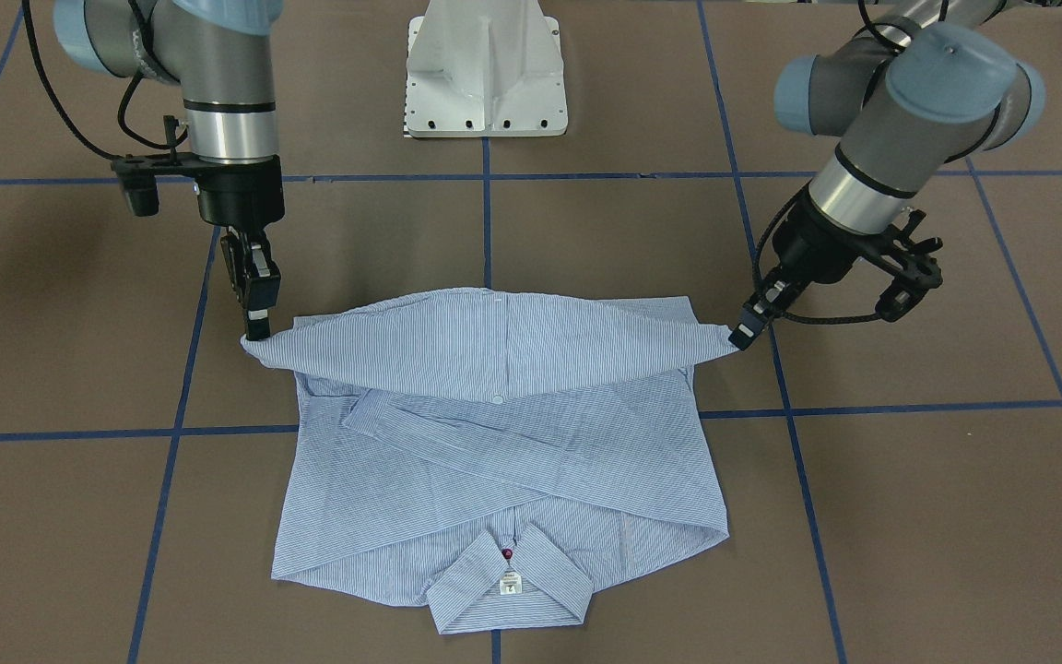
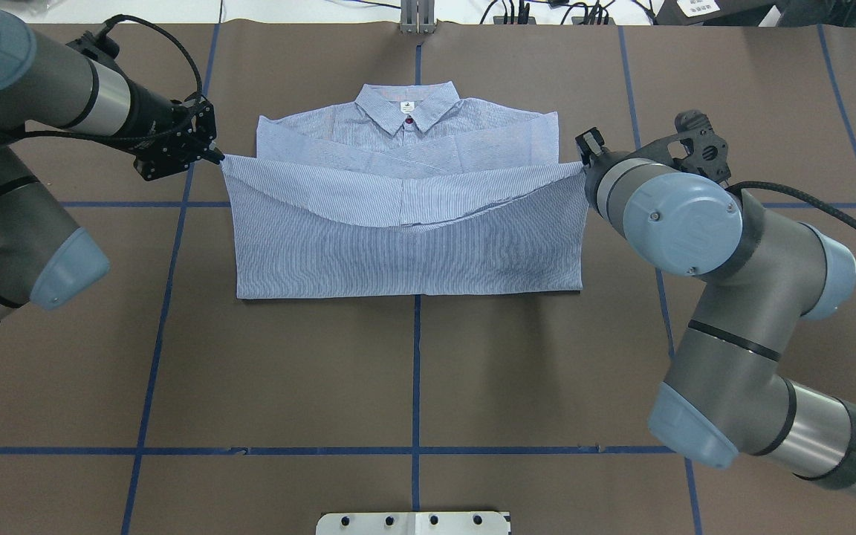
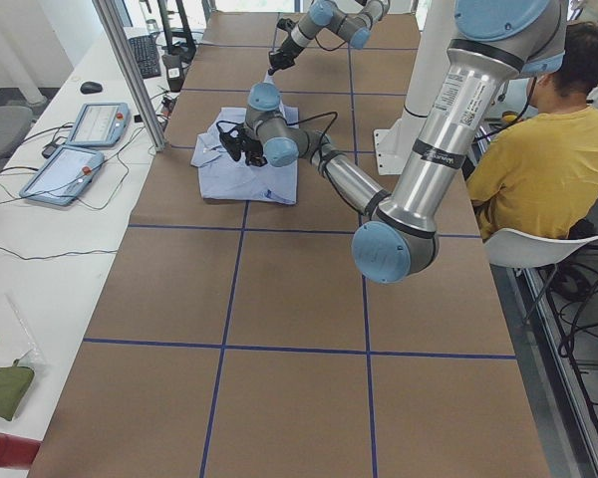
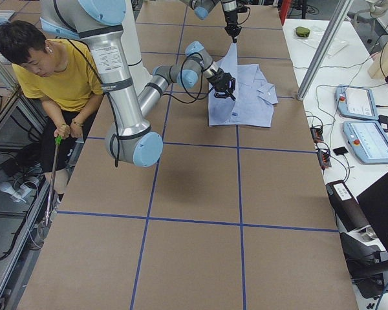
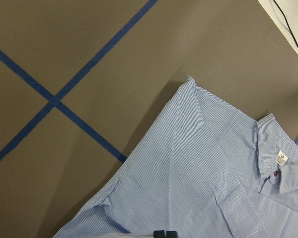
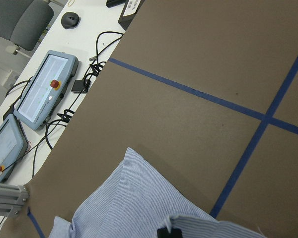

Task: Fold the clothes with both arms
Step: 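Lift the hem with both grippers and fold it toward the collar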

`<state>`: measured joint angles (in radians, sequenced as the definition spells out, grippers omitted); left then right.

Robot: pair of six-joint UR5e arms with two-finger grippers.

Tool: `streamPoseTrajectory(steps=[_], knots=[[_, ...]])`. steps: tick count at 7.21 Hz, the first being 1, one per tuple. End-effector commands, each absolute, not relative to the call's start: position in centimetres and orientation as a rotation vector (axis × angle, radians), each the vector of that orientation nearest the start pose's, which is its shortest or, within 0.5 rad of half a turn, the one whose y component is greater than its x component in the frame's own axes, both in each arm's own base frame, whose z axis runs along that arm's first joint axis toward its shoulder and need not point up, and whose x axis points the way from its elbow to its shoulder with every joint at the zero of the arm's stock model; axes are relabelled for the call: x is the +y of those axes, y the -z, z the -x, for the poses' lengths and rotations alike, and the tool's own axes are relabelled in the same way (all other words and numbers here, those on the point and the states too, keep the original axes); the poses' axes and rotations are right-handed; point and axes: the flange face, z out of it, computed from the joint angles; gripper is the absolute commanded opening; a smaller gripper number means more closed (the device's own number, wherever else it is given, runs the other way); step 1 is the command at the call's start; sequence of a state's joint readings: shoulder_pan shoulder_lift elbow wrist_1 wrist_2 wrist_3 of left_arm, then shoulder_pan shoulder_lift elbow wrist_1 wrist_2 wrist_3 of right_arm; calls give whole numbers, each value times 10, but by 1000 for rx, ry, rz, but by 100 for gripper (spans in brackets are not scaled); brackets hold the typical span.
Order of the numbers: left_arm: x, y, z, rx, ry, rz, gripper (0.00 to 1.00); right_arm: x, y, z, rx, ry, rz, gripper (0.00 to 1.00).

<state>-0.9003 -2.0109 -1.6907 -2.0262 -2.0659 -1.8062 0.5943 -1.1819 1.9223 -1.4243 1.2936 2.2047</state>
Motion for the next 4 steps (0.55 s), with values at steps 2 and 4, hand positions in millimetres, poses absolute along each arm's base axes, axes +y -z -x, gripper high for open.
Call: streamPoseTrajectory(steps=[2,4], knots=[[-618,-329,-367,1104,815,36,0,-511,-310,431,-932,-1257,-290,0],[-667,-337,-399,1106,845,-29,0,-561,-318,477,-898,-1255,-304,0]])
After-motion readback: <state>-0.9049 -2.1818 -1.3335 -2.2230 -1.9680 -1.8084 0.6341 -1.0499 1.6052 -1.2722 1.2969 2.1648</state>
